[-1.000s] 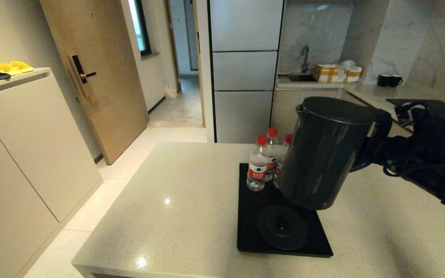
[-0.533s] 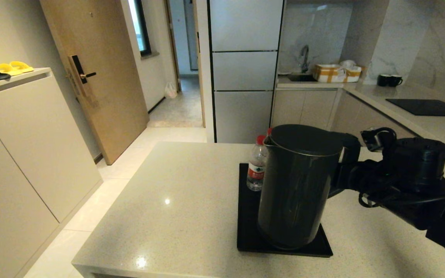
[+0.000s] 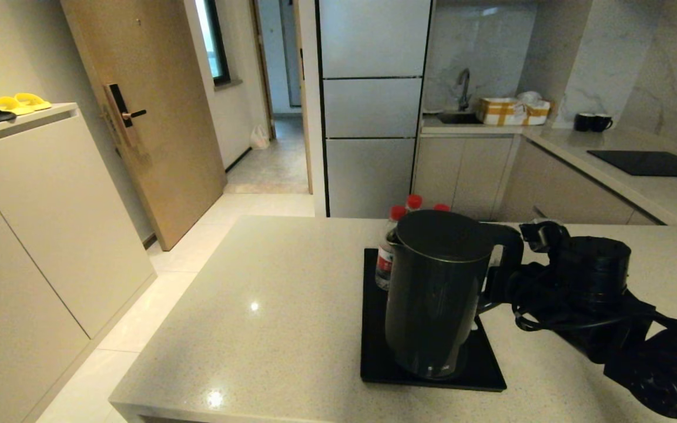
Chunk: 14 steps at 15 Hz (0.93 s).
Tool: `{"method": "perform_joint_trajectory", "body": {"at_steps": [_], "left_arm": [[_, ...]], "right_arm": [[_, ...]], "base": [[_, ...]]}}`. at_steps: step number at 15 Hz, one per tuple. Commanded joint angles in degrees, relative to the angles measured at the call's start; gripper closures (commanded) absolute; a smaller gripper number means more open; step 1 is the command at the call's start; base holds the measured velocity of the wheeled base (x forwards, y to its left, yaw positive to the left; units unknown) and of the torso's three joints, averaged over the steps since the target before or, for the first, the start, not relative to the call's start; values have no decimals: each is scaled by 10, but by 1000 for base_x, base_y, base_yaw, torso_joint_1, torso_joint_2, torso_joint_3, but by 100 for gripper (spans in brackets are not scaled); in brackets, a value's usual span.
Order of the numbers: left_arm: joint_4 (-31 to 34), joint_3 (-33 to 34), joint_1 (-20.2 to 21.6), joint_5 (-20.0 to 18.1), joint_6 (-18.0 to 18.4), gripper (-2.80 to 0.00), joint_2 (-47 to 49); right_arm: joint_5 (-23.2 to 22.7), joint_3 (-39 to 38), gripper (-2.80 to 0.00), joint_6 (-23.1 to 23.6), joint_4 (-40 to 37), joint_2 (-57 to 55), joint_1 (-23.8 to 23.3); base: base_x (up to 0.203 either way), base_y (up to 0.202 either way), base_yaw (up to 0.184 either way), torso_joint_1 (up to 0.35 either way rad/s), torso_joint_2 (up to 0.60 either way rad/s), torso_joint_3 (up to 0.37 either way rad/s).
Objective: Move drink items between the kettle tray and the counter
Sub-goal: Return the kettle to its original position
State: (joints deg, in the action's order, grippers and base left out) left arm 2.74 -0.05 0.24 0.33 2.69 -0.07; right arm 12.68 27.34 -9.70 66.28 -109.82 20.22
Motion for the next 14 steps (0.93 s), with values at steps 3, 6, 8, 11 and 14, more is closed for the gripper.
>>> {"method": "perform_joint_trajectory", "body": {"at_steps": [3, 6, 8, 11, 14], "left_arm": [[0, 0, 0, 0, 0, 0, 1], [0, 0, 0, 0, 0, 0, 1], [0, 0, 0, 0, 0, 0, 1], [0, 0, 0, 0, 0, 0, 1], [1, 0, 0, 0, 0, 0, 1]], "right_arm": [[5, -5, 0, -1, 9, -37, -7], [7, -5, 0, 2, 43, -70, -21], [9, -9, 0, 4, 58, -77, -31], [9, -22, 0, 3, 60, -68, -41], [8, -48, 0, 1, 73, -57, -41]], "base": [[0, 0, 0, 0, 0, 0], [0, 0, 0, 0, 0, 0], [0, 0, 0, 0, 0, 0], [0, 0, 0, 0, 0, 0], [0, 0, 0, 0, 0, 0]]}}
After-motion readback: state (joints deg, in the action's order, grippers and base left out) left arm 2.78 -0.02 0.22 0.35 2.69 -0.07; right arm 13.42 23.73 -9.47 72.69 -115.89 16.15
